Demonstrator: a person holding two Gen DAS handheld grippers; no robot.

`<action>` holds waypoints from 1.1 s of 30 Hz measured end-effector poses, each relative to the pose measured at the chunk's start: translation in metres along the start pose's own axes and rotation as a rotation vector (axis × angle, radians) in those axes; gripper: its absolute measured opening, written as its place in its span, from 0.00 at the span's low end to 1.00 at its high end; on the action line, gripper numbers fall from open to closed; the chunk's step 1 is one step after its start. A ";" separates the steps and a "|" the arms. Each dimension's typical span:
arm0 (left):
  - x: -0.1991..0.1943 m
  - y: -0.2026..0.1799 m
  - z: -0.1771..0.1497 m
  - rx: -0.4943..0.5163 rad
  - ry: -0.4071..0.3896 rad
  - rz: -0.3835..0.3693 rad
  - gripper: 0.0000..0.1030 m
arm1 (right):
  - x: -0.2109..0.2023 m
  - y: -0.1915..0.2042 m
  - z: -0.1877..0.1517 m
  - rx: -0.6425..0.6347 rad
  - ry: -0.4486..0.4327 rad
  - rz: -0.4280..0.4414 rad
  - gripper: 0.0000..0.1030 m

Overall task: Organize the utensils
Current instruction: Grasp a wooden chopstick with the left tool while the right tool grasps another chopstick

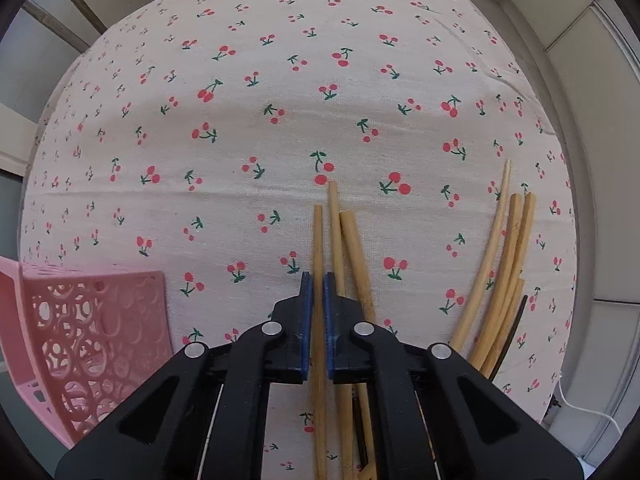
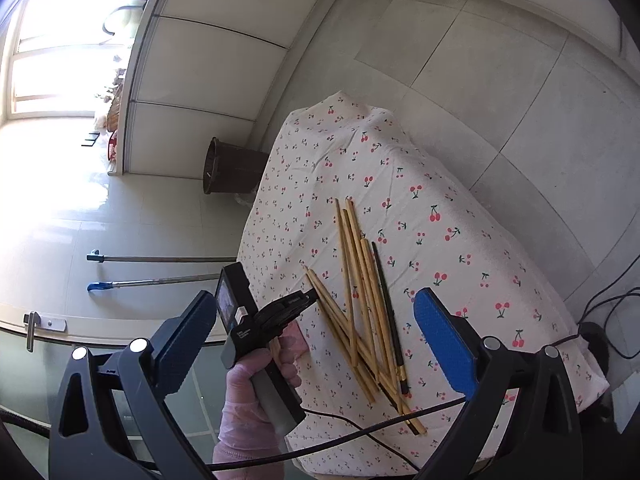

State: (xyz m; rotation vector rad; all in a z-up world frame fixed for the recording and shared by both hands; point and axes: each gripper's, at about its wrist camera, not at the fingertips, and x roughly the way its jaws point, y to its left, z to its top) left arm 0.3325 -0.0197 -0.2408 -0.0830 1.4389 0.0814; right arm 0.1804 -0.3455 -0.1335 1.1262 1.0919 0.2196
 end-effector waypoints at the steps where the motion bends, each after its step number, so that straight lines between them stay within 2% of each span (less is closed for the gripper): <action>1: -0.002 0.001 -0.006 0.014 -0.015 -0.009 0.04 | 0.005 -0.002 0.002 0.008 0.000 -0.015 0.93; 3: -0.006 0.003 -0.024 0.024 -0.042 -0.077 0.04 | 0.023 -0.008 0.007 0.024 0.016 -0.073 0.93; 5: -0.020 0.007 -0.045 0.040 -0.109 -0.146 0.04 | 0.050 -0.013 0.010 0.014 0.074 -0.118 0.93; 6: -0.031 0.009 -0.057 0.055 -0.148 -0.178 0.04 | 0.064 -0.016 0.011 0.005 0.099 -0.141 0.93; 9: -0.068 0.022 -0.091 0.096 -0.252 -0.235 0.04 | 0.090 -0.018 0.009 -0.036 0.106 -0.236 0.93; 11: -0.098 0.025 -0.115 0.117 -0.309 -0.247 0.04 | 0.104 -0.016 0.008 -0.071 0.123 -0.253 0.93; 13: -0.127 0.037 -0.132 0.108 -0.362 -0.303 0.04 | 0.112 -0.013 0.008 -0.087 0.112 -0.272 0.91; 14: -0.141 0.045 -0.142 0.108 -0.391 -0.316 0.04 | 0.117 -0.011 0.008 -0.097 0.105 -0.289 0.85; 15: -0.152 0.050 -0.151 0.109 -0.424 -0.320 0.04 | 0.123 -0.009 0.007 -0.109 0.106 -0.307 0.73; 17: -0.172 0.064 -0.167 0.104 -0.472 -0.333 0.04 | 0.134 -0.003 0.004 -0.141 0.124 -0.334 0.58; 19: -0.179 0.070 -0.173 0.091 -0.510 -0.366 0.04 | 0.143 0.006 0.002 -0.177 0.120 -0.334 0.51; 23: -0.194 0.075 -0.187 0.088 -0.545 -0.398 0.04 | 0.152 0.024 0.017 -0.220 0.056 -0.318 0.43; 25: -0.194 0.074 -0.187 0.092 -0.545 -0.413 0.04 | 0.158 0.029 0.024 -0.248 0.034 -0.344 0.41; 30: -0.203 0.079 -0.194 0.106 -0.554 -0.420 0.05 | 0.183 0.027 0.034 -0.274 0.026 -0.419 0.29; 33: -0.205 0.079 -0.196 0.115 -0.565 -0.410 0.05 | 0.195 0.028 0.036 -0.273 0.036 -0.410 0.28</action>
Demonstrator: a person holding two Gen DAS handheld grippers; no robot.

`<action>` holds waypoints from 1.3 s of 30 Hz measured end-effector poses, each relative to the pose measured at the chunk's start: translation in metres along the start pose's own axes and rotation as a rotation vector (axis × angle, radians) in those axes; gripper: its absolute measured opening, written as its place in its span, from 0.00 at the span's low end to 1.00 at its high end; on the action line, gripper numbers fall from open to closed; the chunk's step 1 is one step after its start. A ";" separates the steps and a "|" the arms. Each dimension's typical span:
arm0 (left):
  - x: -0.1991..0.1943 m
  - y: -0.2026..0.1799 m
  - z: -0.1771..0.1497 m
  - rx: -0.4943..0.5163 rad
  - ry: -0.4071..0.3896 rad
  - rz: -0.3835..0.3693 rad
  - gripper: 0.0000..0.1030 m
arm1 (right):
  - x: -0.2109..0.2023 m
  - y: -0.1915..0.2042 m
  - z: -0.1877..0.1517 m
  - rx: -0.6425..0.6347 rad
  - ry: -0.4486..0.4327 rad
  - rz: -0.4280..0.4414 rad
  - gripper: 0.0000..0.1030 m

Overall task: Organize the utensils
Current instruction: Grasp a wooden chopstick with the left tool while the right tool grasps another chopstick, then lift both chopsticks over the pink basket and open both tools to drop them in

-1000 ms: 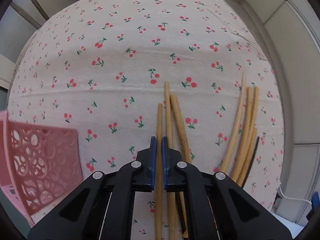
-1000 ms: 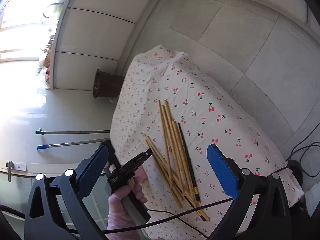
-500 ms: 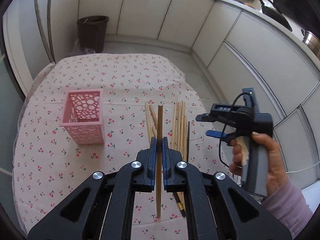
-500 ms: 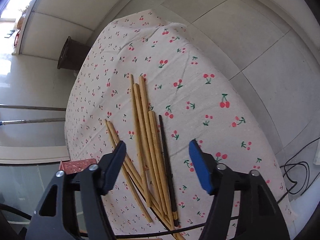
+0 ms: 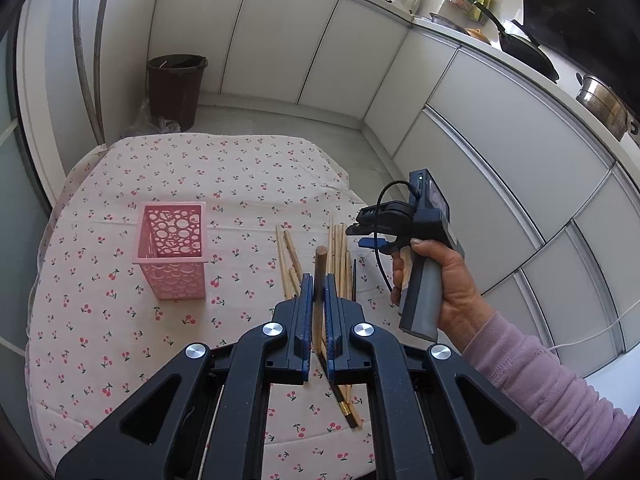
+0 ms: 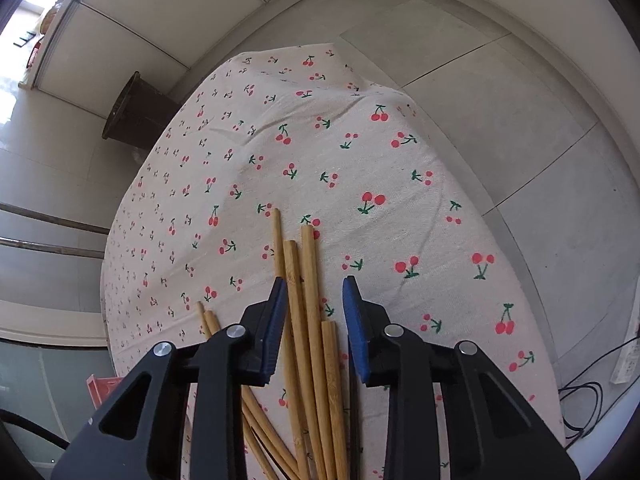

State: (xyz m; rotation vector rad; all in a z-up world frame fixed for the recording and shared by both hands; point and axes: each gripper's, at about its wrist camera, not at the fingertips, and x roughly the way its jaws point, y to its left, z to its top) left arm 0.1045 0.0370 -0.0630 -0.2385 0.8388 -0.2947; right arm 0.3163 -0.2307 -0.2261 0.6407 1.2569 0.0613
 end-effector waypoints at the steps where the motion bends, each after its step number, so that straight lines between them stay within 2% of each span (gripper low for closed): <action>1: -0.002 0.000 -0.001 0.000 -0.004 0.003 0.05 | 0.002 0.003 0.000 -0.004 0.002 -0.001 0.28; 7: -0.009 0.009 -0.002 -0.011 -0.011 0.025 0.05 | 0.023 0.018 -0.004 -0.038 0.027 -0.088 0.16; 8: -0.010 0.011 -0.003 -0.011 -0.015 0.031 0.05 | 0.023 0.021 -0.005 -0.055 0.001 -0.098 0.14; 11: -0.016 0.015 -0.003 -0.018 -0.031 0.038 0.05 | 0.024 0.022 -0.006 -0.048 -0.011 -0.095 0.12; 12: -0.018 0.016 -0.002 -0.023 -0.037 0.039 0.05 | 0.023 0.020 -0.008 -0.044 -0.018 -0.084 0.08; 17: -0.029 0.021 0.002 -0.039 -0.066 0.038 0.05 | -0.001 0.020 -0.016 -0.098 -0.070 -0.077 0.07; 21: -0.038 0.018 0.004 -0.045 -0.089 0.029 0.05 | -0.041 0.028 -0.030 -0.166 -0.122 -0.047 0.07; 31: -0.082 0.013 0.021 -0.061 -0.225 0.046 0.05 | -0.173 0.051 -0.072 -0.258 -0.314 0.132 0.07; 39: -0.109 0.017 0.064 -0.082 -0.365 0.147 0.05 | -0.241 0.091 -0.079 -0.266 -0.431 0.357 0.07</action>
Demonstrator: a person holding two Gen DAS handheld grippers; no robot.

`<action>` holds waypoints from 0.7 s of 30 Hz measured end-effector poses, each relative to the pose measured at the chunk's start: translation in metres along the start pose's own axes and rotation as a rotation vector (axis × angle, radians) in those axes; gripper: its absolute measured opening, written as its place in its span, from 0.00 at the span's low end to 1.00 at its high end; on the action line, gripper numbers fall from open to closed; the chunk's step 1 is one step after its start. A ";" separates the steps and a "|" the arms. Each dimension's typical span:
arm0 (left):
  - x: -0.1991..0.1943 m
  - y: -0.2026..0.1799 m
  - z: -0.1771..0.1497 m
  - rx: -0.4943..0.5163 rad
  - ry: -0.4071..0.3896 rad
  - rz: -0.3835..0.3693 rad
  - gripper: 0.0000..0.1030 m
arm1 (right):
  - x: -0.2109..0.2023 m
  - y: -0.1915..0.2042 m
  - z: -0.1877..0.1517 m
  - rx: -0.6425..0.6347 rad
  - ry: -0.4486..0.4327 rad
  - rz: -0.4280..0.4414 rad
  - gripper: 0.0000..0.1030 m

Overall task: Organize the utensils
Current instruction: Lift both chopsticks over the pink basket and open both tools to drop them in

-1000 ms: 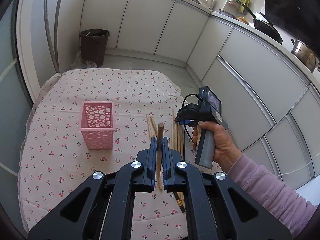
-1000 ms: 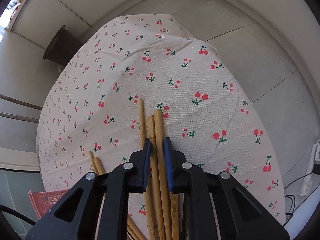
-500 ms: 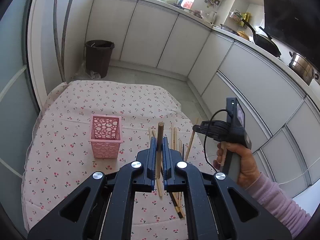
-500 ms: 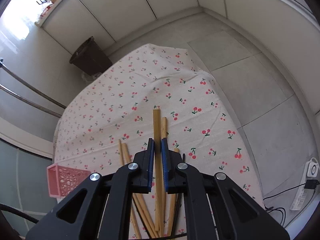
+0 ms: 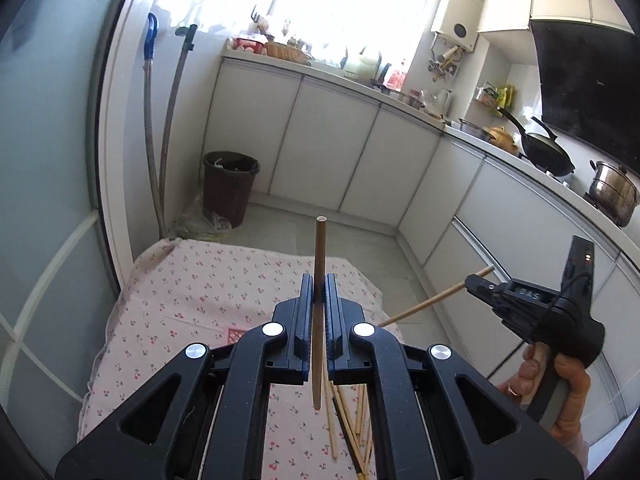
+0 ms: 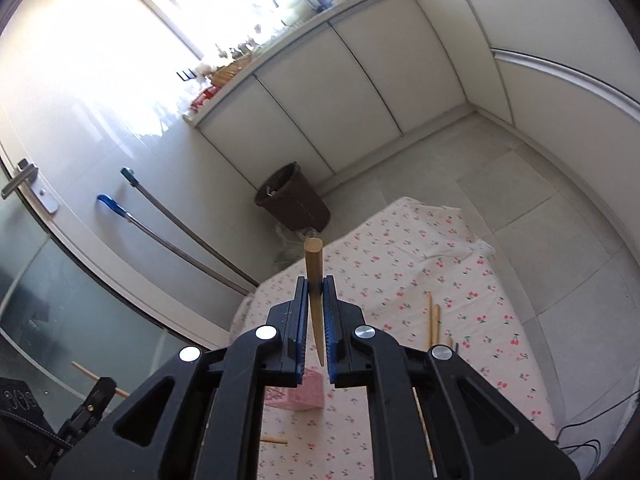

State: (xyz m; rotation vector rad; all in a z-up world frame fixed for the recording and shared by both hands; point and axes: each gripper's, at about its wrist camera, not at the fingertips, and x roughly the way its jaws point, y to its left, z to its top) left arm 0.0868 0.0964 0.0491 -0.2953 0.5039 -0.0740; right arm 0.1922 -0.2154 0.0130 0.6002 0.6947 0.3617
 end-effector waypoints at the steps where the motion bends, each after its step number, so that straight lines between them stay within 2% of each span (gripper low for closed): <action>1: 0.003 0.004 0.004 -0.008 -0.010 0.019 0.05 | -0.001 0.007 0.003 -0.002 -0.008 0.022 0.07; 4: 0.015 0.018 0.013 -0.037 -0.022 0.078 0.05 | 0.002 0.022 0.006 -0.007 -0.021 0.061 0.07; 9: 0.045 0.043 0.010 -0.084 0.004 0.153 0.05 | 0.019 0.044 0.002 -0.029 0.002 0.087 0.07; 12: 0.067 0.059 0.004 -0.106 0.048 0.152 0.06 | 0.032 0.052 -0.004 -0.039 0.029 0.094 0.07; 13: 0.073 0.064 0.001 -0.119 0.079 0.155 0.12 | 0.035 0.054 -0.006 -0.044 0.037 0.094 0.07; 14: 0.076 0.068 -0.001 -0.137 0.098 0.162 0.23 | 0.038 0.057 -0.008 -0.050 0.046 0.093 0.07; 16: 0.071 0.075 -0.001 -0.171 0.092 0.168 0.31 | 0.043 0.060 -0.011 -0.061 0.059 0.087 0.07; 21: 0.042 0.079 0.007 -0.193 0.007 0.176 0.42 | 0.051 0.069 -0.019 -0.097 0.079 0.062 0.07</action>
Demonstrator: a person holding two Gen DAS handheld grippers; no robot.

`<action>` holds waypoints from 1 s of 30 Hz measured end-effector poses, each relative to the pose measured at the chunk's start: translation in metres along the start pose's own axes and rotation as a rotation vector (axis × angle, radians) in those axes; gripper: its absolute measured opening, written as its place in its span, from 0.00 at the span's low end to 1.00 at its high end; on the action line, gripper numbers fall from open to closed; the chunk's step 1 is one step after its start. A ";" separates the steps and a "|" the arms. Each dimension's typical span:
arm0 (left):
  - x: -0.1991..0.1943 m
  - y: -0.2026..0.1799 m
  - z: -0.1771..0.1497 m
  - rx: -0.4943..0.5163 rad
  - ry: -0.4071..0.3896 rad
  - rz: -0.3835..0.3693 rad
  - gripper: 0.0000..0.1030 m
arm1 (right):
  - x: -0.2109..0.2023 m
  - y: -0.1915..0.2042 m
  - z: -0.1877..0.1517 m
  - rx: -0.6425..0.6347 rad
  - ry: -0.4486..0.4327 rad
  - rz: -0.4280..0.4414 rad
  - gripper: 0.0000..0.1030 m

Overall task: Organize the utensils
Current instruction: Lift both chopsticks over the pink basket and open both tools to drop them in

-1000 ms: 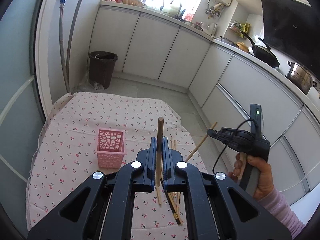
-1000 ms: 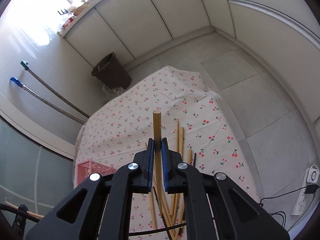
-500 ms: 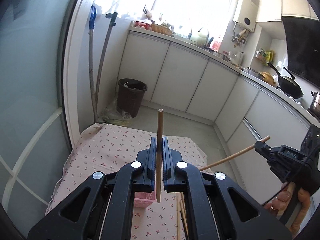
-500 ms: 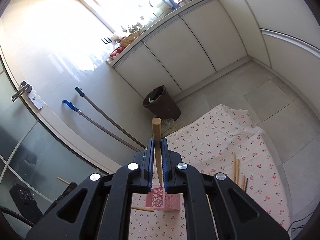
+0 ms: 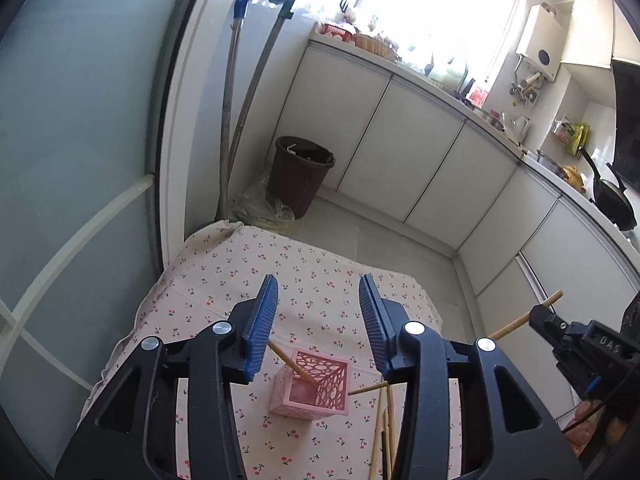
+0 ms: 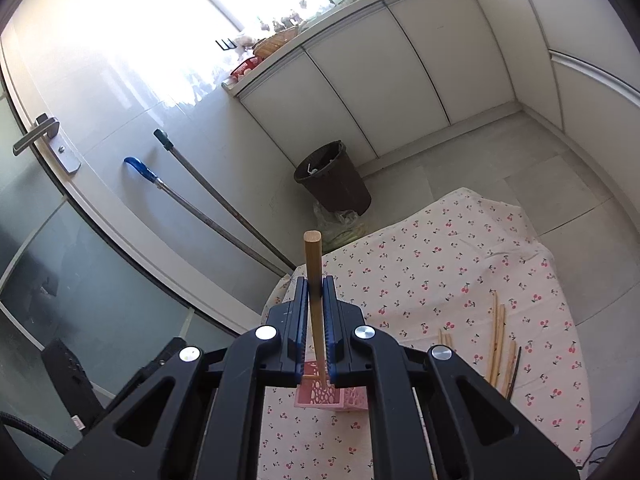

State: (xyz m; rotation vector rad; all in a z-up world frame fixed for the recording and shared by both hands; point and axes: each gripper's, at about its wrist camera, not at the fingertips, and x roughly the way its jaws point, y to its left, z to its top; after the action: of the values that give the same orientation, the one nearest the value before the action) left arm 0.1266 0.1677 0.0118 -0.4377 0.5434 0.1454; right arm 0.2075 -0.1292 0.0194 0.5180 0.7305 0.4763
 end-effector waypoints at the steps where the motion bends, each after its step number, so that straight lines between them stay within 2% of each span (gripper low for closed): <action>1: -0.005 0.001 0.001 -0.005 -0.012 -0.003 0.43 | 0.002 0.002 -0.002 -0.006 0.005 -0.005 0.08; 12: -0.018 -0.001 -0.006 0.001 0.005 -0.025 0.44 | 0.042 0.011 -0.020 -0.034 0.021 -0.042 0.07; 16: -0.015 -0.004 -0.010 0.019 0.020 -0.026 0.46 | 0.063 0.007 -0.033 -0.038 0.044 0.000 0.12; 17: -0.015 -0.005 -0.011 0.024 0.021 -0.026 0.46 | 0.065 0.008 -0.035 -0.050 0.057 0.002 0.14; 19: -0.015 -0.007 -0.012 0.035 0.024 -0.032 0.47 | 0.064 0.013 -0.038 -0.088 0.065 -0.011 0.26; 20: -0.015 -0.009 -0.013 0.040 0.025 -0.034 0.49 | 0.059 0.016 -0.039 -0.112 0.056 -0.022 0.37; 21: -0.015 -0.011 -0.014 0.045 0.027 -0.036 0.50 | 0.054 0.019 -0.040 -0.135 0.042 -0.036 0.42; 30: -0.011 -0.044 -0.037 0.144 0.061 -0.031 0.62 | 0.013 0.008 -0.053 -0.242 0.011 -0.154 0.52</action>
State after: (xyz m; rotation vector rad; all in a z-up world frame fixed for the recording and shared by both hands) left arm 0.1109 0.1121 0.0049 -0.3112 0.6025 0.0629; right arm 0.1753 -0.1007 -0.0159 0.2306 0.7063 0.4175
